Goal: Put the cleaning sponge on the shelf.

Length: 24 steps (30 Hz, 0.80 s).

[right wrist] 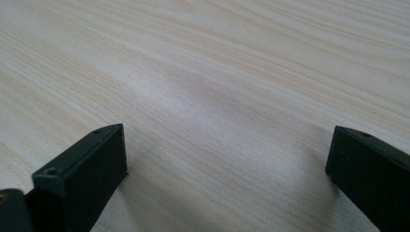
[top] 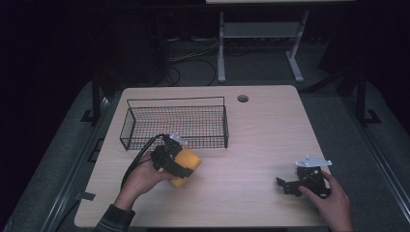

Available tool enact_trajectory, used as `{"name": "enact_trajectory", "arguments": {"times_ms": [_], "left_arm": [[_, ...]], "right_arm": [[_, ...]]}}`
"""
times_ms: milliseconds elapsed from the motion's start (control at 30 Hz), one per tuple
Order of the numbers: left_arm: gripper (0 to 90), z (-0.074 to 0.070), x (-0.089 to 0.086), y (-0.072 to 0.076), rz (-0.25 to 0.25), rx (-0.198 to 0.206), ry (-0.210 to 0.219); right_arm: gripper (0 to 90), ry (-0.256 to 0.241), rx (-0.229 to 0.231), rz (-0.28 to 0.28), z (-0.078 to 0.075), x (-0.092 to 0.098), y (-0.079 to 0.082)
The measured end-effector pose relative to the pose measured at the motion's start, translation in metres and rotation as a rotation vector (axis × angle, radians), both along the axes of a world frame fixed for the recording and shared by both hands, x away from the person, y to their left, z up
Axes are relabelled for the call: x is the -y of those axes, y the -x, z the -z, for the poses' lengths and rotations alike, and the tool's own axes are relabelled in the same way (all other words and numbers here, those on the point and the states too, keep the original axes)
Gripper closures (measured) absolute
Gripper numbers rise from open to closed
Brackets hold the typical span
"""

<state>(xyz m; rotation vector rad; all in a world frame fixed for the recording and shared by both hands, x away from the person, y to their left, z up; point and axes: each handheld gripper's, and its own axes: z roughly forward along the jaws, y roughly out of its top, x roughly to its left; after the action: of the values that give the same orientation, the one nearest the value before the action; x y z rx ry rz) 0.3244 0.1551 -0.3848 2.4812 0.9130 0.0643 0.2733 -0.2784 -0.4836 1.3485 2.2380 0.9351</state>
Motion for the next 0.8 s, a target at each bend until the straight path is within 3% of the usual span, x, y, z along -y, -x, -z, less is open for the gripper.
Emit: {"name": "enact_trajectory", "arguments": {"times_ms": [800], "left_arm": [[21.7, -0.029, -0.021, -0.028, -0.041, 0.014, 0.002]], "right_arm": [[0.2, 0.000, 0.001, 0.000, 0.000, 0.000, 0.000]]}}
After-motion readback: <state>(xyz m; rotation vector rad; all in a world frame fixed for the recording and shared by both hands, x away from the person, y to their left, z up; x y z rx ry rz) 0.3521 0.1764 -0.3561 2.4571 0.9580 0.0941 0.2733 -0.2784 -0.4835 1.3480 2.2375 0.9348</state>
